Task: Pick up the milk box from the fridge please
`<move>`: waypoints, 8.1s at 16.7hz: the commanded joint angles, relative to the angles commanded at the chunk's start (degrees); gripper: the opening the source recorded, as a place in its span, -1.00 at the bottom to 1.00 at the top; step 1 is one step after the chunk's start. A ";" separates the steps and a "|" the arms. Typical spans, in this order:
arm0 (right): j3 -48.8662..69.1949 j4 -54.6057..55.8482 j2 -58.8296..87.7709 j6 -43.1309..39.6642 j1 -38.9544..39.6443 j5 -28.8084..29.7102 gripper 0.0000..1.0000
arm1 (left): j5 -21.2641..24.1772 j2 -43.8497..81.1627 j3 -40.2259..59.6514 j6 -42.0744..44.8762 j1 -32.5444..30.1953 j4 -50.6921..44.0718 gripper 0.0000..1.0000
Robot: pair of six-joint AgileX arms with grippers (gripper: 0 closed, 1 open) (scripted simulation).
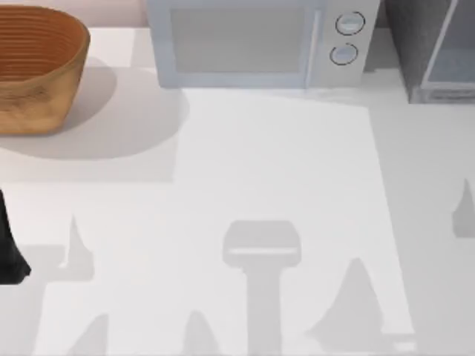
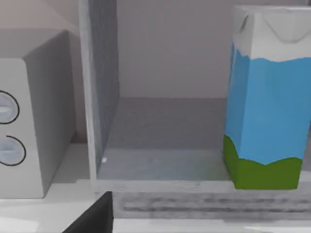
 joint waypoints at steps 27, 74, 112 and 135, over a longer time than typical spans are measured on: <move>22.96 38.81 61.60 0.56 -10.44 -10.48 1.00 | 0.00 0.00 0.00 0.00 0.00 0.00 1.00; 61.44 17.13 78.86 0.10 -1.79 -0.69 -1.00 | 0.00 0.00 0.00 0.00 0.00 0.00 1.00; 33.66 9.91 44.24 0.07 -3.70 -3.15 -1.00 | 0.00 0.00 0.00 0.00 0.00 0.00 1.00; -4.98 -45.11 -49.59 -0.17 15.22 14.26 -1.00 | 0.00 0.00 0.00 0.00 0.00 0.00 1.00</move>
